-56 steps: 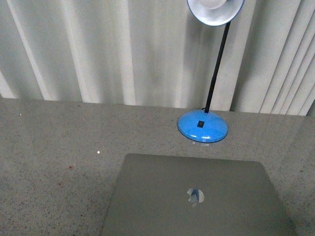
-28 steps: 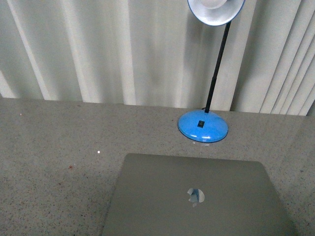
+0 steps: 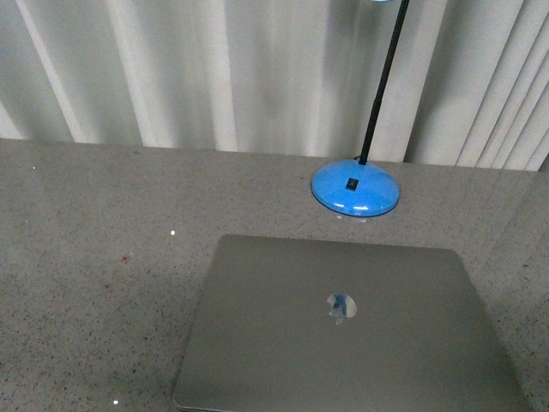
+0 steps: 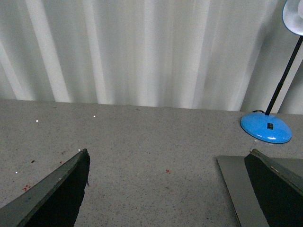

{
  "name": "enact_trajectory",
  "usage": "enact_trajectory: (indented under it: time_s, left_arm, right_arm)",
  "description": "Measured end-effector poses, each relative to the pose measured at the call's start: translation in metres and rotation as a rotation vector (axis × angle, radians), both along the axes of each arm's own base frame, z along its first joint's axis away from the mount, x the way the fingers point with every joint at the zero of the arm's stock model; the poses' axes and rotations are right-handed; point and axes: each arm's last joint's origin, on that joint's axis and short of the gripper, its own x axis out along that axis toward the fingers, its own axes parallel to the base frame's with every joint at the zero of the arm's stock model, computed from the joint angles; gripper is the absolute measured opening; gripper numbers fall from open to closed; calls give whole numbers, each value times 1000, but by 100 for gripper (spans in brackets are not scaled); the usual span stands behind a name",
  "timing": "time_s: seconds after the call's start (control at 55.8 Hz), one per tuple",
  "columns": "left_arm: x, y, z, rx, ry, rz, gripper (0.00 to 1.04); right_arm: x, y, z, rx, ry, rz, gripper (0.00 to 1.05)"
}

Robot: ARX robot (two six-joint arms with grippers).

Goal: Close laptop

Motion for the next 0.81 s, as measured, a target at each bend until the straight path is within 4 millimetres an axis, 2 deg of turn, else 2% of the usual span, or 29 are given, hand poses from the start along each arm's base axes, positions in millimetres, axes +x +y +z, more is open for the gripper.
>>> enact_trajectory:
  time_s: [0.807]
  left_arm:
    - [0, 0, 0, 0, 0, 0, 98]
  right_arm:
    - [0, 0, 0, 0, 0, 0, 97]
